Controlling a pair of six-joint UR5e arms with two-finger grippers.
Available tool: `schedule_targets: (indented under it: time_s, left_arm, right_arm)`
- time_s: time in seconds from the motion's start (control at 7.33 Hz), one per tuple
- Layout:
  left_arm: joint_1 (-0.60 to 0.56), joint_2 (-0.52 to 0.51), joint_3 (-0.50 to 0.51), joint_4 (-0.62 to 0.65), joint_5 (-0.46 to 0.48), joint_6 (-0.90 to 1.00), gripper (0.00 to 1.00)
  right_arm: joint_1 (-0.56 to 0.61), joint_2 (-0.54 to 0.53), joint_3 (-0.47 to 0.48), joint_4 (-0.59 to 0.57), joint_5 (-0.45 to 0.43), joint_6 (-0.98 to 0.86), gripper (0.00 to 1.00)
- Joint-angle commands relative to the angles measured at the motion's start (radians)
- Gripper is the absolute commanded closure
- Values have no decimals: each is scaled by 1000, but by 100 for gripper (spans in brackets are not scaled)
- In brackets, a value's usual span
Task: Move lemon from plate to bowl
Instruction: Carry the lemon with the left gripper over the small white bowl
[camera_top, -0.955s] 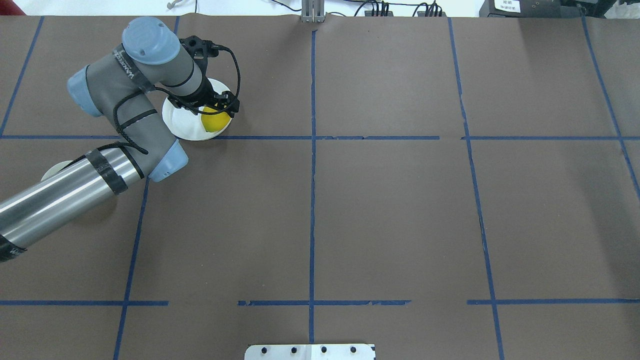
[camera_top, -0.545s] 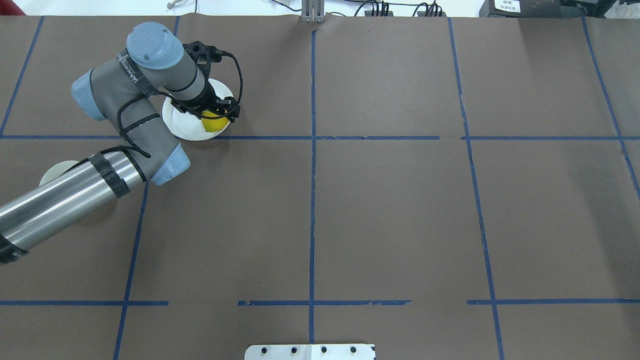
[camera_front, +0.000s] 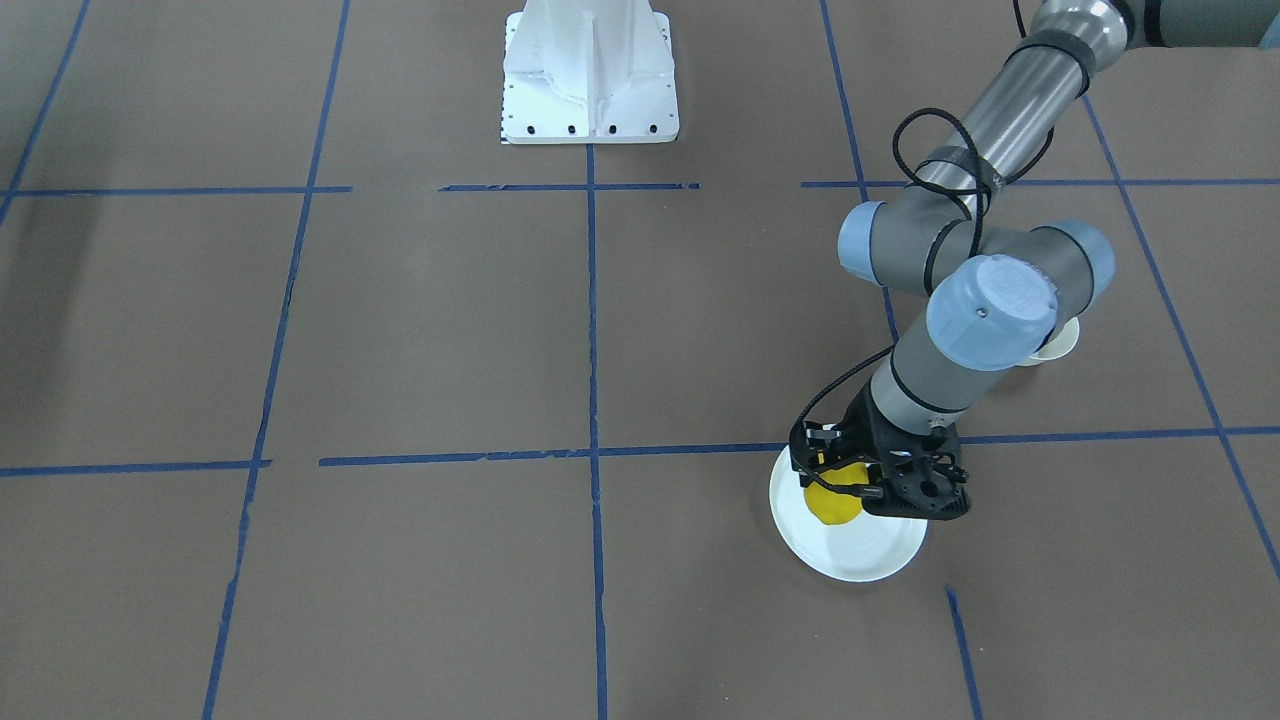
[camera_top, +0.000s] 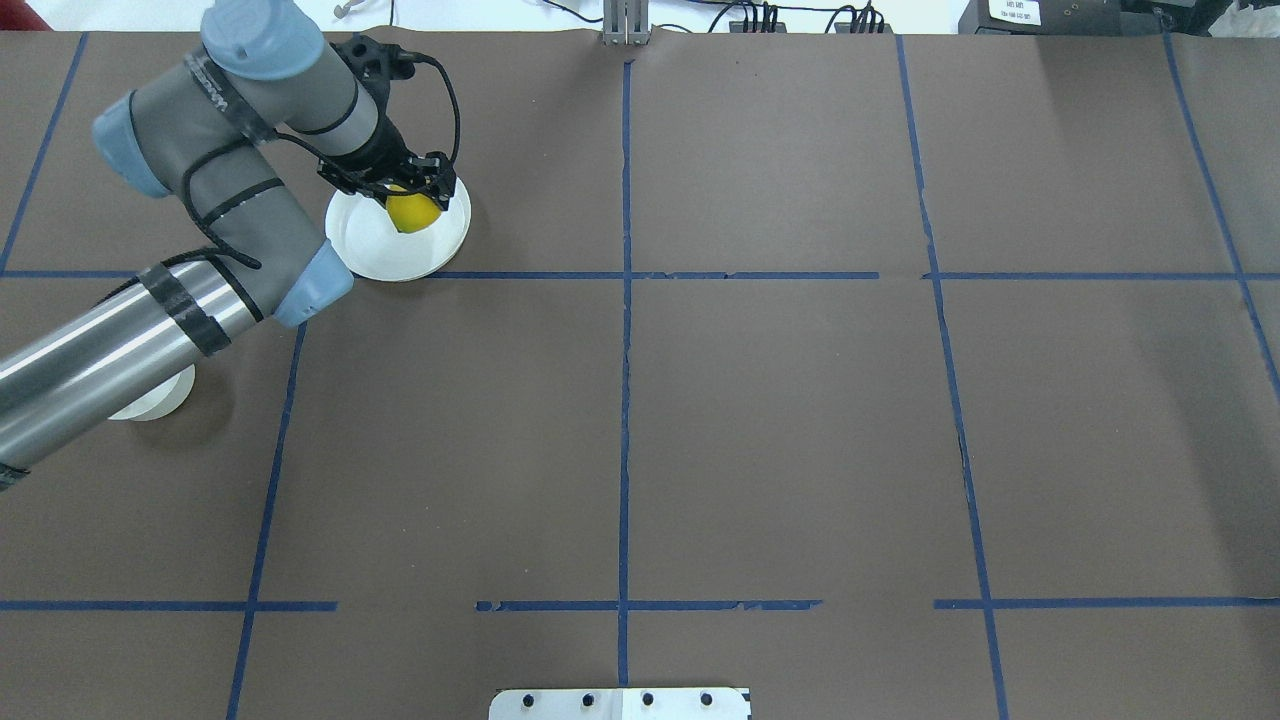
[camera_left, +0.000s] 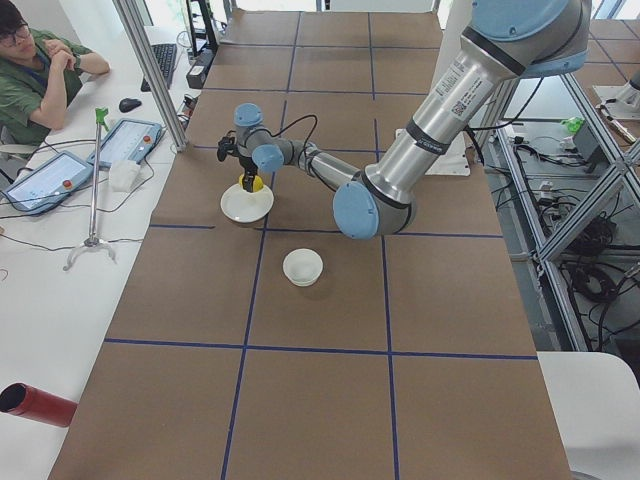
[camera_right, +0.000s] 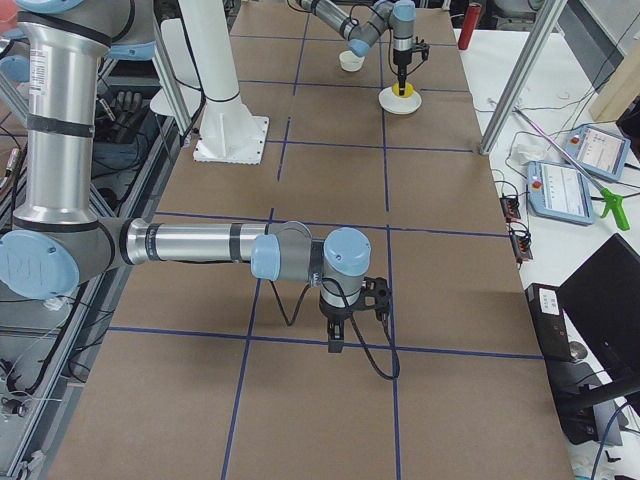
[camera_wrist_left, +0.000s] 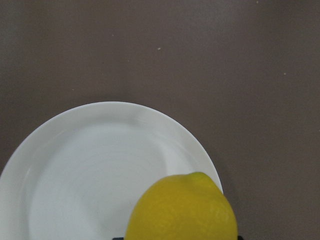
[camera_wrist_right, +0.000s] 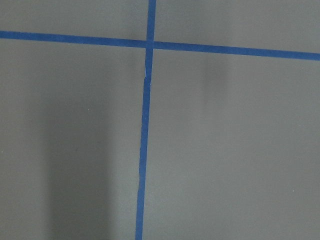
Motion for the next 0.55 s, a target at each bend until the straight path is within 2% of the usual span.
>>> schedule_targets:
  time_s: [0.0, 0.27, 0.41]
  left_arm:
    - [-84, 25, -116, 225, -9, -11, 87]
    - [-145, 135, -315, 436, -9, -14, 87]
    - [-164, 245, -436, 449, -9, -14, 88]
  right_arm:
    - [0, 0, 0, 0, 0, 0, 0]
    - [0, 0, 0, 0, 0, 0, 0]
    - [0, 0, 0, 0, 0, 0, 0]
